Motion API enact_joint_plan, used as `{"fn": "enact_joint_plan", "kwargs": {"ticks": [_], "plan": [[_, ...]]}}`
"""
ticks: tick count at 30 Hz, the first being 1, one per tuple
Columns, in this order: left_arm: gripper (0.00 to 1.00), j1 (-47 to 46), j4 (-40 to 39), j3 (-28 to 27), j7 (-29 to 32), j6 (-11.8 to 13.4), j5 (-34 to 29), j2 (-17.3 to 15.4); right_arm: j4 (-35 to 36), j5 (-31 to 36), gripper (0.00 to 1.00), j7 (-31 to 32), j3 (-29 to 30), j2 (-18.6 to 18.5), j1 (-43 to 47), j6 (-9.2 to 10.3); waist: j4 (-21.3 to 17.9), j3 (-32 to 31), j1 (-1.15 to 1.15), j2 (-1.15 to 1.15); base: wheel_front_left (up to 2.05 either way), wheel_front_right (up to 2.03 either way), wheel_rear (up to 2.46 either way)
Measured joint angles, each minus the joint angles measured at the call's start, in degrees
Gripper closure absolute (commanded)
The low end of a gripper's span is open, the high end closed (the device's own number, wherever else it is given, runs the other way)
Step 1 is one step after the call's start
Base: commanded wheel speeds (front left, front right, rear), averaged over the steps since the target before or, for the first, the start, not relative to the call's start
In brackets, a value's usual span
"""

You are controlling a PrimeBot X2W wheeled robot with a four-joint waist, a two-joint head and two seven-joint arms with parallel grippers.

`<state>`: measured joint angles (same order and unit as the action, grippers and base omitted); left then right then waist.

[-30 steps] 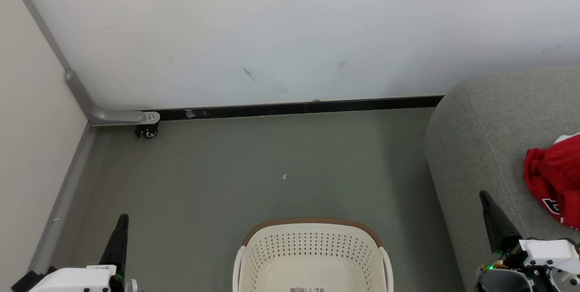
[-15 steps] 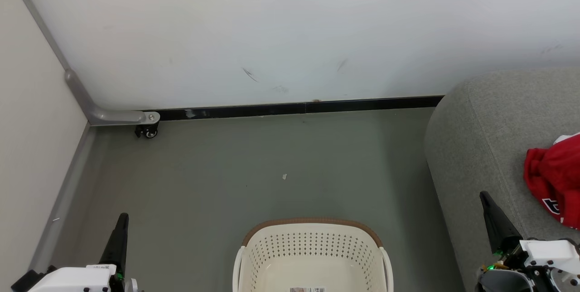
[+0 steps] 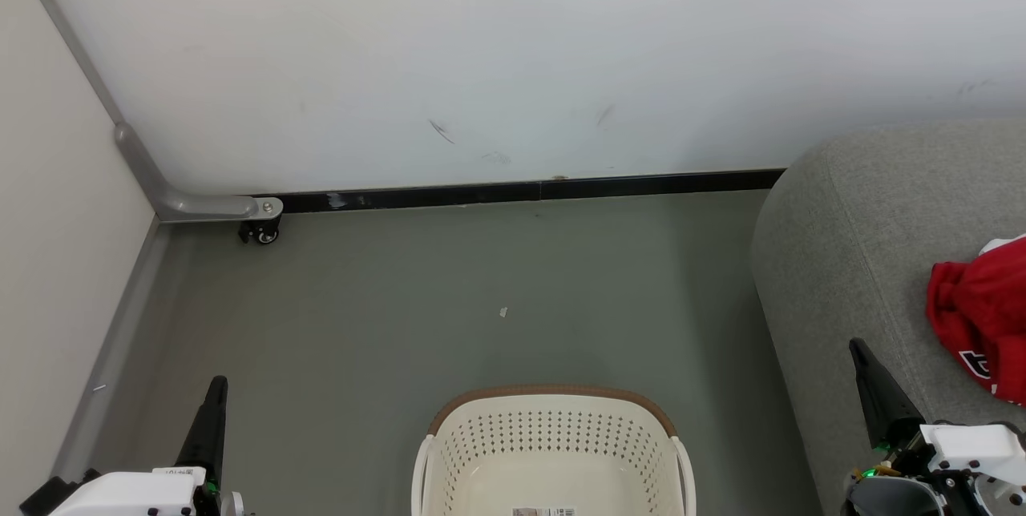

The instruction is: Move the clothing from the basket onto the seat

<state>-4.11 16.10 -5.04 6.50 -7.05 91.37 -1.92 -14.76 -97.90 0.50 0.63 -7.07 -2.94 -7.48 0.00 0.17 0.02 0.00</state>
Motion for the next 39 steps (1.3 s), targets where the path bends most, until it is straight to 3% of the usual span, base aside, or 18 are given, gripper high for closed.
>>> {"fn": "enact_joint_plan", "kwargs": {"ticks": [39], "plan": [[1.00,0.00,-0.21,0.07,-0.01,0.00,0.01,0.01,-0.07,0.16,1.00,0.08,0.41,0.19,-0.01,0.00,0.00,0.01,0.00,0.00,0.00,0.00,0.00]]}}
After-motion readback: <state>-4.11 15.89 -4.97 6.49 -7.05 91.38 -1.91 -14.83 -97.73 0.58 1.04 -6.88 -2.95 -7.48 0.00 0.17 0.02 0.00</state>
